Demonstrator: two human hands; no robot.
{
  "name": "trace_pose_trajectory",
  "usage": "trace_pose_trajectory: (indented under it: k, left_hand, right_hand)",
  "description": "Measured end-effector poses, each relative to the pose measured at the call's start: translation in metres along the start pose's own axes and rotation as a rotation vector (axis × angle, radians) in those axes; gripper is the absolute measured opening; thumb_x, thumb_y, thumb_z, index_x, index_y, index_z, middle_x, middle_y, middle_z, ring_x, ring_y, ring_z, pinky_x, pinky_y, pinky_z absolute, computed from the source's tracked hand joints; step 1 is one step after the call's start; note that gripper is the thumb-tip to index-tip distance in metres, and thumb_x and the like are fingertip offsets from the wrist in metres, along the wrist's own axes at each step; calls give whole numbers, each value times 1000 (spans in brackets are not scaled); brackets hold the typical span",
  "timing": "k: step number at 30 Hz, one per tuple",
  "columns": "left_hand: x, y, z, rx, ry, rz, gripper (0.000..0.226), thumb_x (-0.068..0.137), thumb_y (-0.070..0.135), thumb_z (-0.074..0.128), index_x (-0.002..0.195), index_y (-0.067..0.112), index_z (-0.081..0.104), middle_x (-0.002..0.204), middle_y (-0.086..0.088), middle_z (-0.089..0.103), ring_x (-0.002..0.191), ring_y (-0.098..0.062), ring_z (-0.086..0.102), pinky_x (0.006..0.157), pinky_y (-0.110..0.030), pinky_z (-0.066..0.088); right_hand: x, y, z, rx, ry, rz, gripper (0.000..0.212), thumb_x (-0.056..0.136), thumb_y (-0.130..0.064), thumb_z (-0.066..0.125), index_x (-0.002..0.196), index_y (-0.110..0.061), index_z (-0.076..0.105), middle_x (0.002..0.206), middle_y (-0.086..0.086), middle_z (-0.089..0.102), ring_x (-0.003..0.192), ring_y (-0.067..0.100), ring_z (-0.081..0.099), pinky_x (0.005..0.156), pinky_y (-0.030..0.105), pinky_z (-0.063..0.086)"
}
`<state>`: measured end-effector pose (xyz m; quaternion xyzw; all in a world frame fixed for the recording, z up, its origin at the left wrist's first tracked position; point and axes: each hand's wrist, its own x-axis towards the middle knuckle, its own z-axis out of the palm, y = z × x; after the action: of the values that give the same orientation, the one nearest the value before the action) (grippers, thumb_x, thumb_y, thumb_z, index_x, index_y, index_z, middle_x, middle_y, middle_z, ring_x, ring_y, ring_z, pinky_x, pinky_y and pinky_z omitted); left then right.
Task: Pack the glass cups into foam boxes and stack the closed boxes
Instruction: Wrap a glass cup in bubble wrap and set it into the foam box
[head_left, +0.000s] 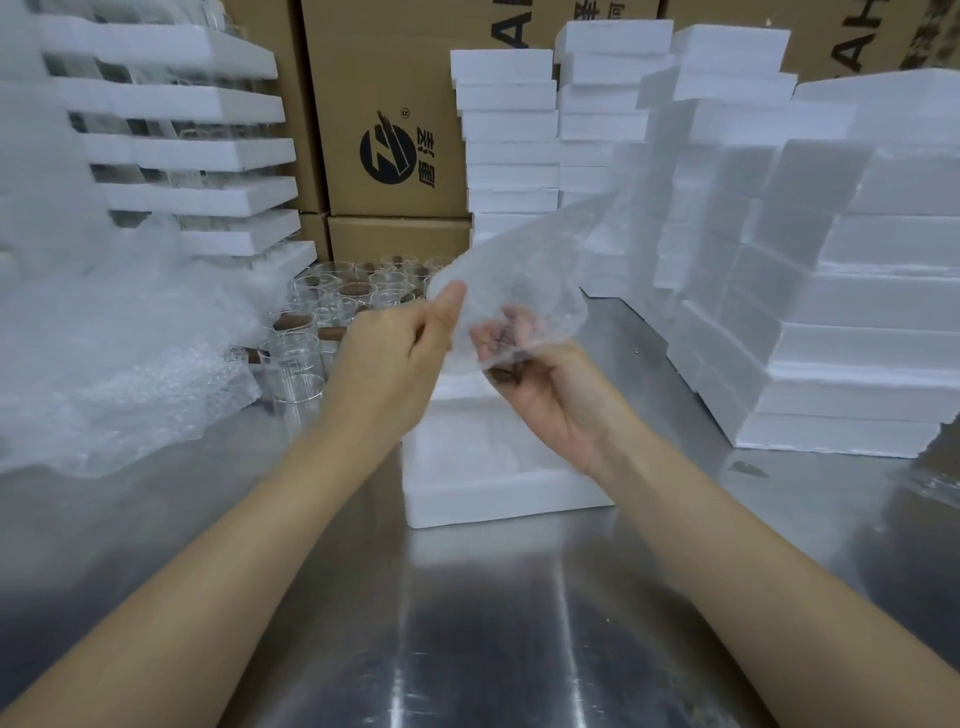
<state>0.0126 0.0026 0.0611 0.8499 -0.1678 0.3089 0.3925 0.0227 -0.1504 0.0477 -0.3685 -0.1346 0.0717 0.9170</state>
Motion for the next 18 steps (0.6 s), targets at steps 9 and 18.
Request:
trace_pose_trajectory:
  k: [9, 18]
  left_hand:
    - [0, 3, 18, -579, -152, -281, 24, 87, 27, 68, 76, 9, 58, 55, 7, 65, 48, -4, 59, 48, -13, 42]
    - [-13, 16, 23, -522, -332, -24, 25, 62, 32, 80, 71, 17, 61, 60, 4, 59, 51, -8, 51, 52, -19, 47]
  right_hand:
    - [-1, -6, 0, 37, 44, -53, 23, 98, -14, 46, 108, -1, 62, 102, 16, 71, 96, 24, 70, 85, 31, 57]
    - [-3, -3, -4, -392, 243, -228, 19, 91, 4, 44, 100, 9, 60, 87, 22, 59, 77, 34, 59, 59, 43, 52]
